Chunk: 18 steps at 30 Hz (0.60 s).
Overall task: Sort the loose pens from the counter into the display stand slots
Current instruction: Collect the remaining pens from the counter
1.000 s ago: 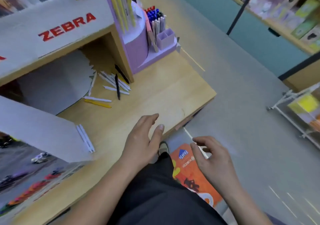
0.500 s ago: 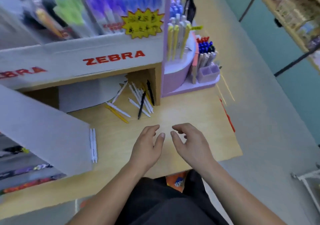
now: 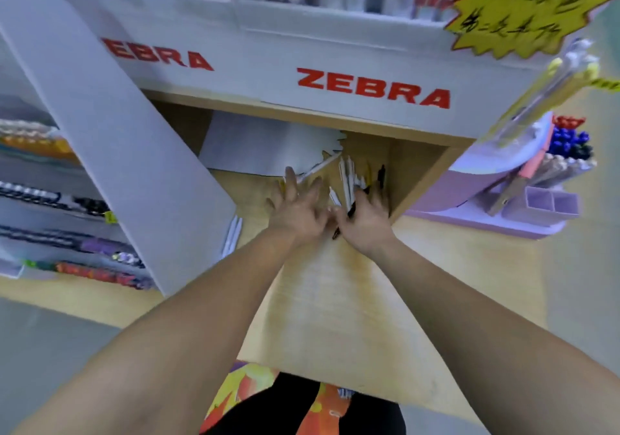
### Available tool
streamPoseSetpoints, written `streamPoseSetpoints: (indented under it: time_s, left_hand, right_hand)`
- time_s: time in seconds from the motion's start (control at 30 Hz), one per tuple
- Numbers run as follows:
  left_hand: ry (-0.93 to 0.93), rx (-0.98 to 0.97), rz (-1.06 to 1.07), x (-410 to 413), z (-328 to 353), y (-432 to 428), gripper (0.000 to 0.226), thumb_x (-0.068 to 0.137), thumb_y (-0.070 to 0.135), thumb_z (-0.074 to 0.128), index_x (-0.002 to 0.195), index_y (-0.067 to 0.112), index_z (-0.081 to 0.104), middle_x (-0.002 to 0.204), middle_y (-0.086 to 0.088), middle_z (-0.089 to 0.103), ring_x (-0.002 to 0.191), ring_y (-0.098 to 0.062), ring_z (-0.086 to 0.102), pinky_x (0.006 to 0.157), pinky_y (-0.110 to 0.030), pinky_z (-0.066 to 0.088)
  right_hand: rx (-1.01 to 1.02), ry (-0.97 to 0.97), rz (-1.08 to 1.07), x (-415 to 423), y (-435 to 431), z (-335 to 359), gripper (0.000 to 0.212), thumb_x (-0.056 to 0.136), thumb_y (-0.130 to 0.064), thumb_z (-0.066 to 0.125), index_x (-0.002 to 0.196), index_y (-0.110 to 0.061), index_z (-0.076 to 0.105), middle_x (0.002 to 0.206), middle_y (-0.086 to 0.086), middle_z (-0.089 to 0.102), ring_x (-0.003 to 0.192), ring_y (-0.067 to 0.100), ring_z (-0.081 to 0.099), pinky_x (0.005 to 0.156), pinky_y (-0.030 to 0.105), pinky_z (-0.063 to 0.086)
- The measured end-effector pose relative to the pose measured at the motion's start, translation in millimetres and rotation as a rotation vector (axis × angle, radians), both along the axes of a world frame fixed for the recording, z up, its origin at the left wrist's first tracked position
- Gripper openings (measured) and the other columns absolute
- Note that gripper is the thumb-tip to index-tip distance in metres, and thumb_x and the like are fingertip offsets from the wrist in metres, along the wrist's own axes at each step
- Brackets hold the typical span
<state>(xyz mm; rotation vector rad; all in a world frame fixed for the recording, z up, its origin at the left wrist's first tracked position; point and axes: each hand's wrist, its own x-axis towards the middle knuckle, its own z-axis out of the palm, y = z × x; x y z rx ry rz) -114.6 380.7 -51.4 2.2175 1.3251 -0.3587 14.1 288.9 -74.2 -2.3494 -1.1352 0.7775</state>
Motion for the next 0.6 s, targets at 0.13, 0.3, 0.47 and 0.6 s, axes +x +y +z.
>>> streamPoseSetpoints:
  time_s: [0.13,0.3,0.47,0.6]
  left_hand:
    - [0.019,-0.039,-0.128,11,-15,29,0.074,0.102,0.058,0.048,0.163,0.045,0.008,0.173,0.002,-0.023,0.156,-0.048,-0.02,0.126,-0.064,0.004]
    - [-0.17,0.131,-0.195,-14,-56,14,0.06,0.105,0.025,0.054,0.159,0.012,0.032,0.173,-0.005,0.011,0.159,-0.033,0.004,0.127,-0.05,0.019]
    - [-0.442,0.164,-0.094,-54,-62,-40,0.062,0.096,0.006,0.055,0.156,0.012,0.04,0.161,-0.005,0.027,0.144,-0.023,0.039,0.104,-0.038,0.054]
    - [-0.417,0.118,-0.109,-63,-53,-73,0.05,0.104,0.016,0.049,0.155,0.018,0.047,0.162,-0.008,0.034,0.145,-0.024,0.042,0.113,-0.041,0.047]
  right_hand:
    - [-0.123,0.095,-0.014,12,19,-11,0.078,0.1,-0.052,0.051,0.162,-0.022,0.014,0.17,0.013,-0.001,0.156,0.031,-0.015,0.128,0.043,0.003]
    - [-0.107,-0.062,0.042,8,15,-24,0.07,0.097,-0.032,0.06,0.156,-0.015,0.027,0.16,0.008,0.023,0.153,0.033,0.006,0.127,0.042,0.013]
    - [0.113,-0.251,0.209,-18,-26,-25,0.054,0.079,-0.012,0.067,0.132,-0.011,0.059,0.144,0.01,0.052,0.125,0.039,0.047,0.107,0.046,0.043]
    - [0.159,-0.285,0.256,-47,-76,-33,0.068,0.077,-0.032,0.076,0.138,-0.011,0.056,0.144,0.013,0.05,0.133,0.038,0.046,0.108,0.052,0.043]
